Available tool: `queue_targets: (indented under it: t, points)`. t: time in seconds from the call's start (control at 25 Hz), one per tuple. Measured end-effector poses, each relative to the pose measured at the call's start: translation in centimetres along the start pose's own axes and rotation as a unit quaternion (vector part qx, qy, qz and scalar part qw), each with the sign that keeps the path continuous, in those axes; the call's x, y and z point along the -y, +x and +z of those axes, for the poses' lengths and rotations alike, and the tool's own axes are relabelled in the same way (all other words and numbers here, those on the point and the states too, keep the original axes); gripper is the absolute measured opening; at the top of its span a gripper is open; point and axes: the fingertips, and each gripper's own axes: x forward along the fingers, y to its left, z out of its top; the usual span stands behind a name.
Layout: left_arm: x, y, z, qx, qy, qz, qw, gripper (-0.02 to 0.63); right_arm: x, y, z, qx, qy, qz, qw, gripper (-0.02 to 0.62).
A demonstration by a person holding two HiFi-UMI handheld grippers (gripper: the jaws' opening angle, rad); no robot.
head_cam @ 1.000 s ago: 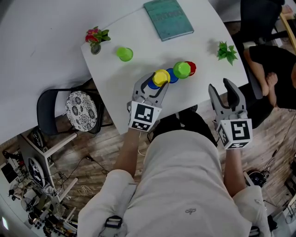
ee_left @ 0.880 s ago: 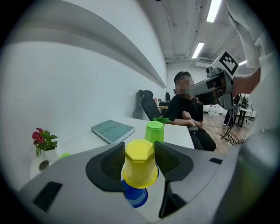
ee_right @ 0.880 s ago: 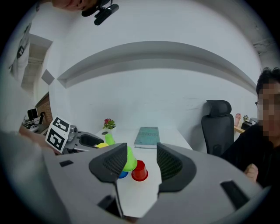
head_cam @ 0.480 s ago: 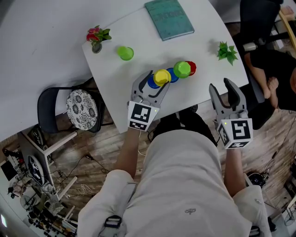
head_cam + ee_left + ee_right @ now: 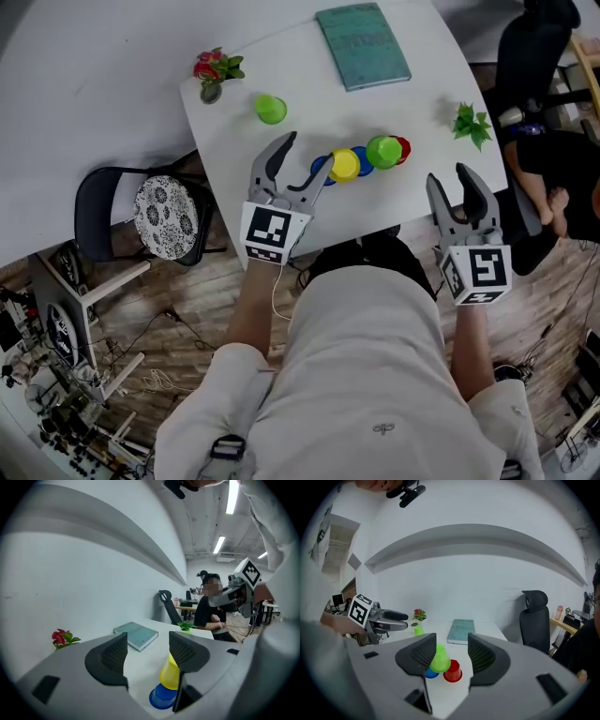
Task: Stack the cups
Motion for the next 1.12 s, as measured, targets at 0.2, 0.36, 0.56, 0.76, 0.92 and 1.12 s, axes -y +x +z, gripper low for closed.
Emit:
queue_targets:
  t: [0.2, 0.36, 0.56, 0.76, 0.92, 1.12]
  points:
    - [-3.9, 0.3, -1.3, -0.01, -0.005, 0.033, 0.9994, 0.268, -0.5, 0.7, 0.5, -0.007, -0.007, -0.003, 1.0, 0.215]
    - [-7.2, 0.7, -2.8, -0.023, -0.013, 0.061, 0.9978, 0.268, -0.7, 1.1, 0.5, -0.016, -0.01, -0.01, 1.0, 0.215]
    - [-10.5, 1.8, -4.6, -0.034, -0.03, 0.087, 0.9952, 0.268, -0.4, 1.2, 0.1, -0.03, -0.008, -0.024, 0.999, 0.215]
    - [-12.6, 3.3, -7.0, -0.059, -0.038, 0.121, 0.9902, 0.268, -0.3, 1.2, -0.1, -0.042, -0.008, -0.033, 0.999, 0.215]
    - [-14.2, 4.7, -9.0, -0.081, -0.045, 0.137, 0.9862, 0.268, -0.3, 1.4, 0.0, -0.047, -0.007, -0.038, 0.998, 0.215]
    - [-15.6, 5.7, -10.6, -0.098, -0.062, 0.148, 0.9822, 0.268, -0.1, 1.4, -0.3, -0.056, -0.004, -0.044, 0.997, 0.213]
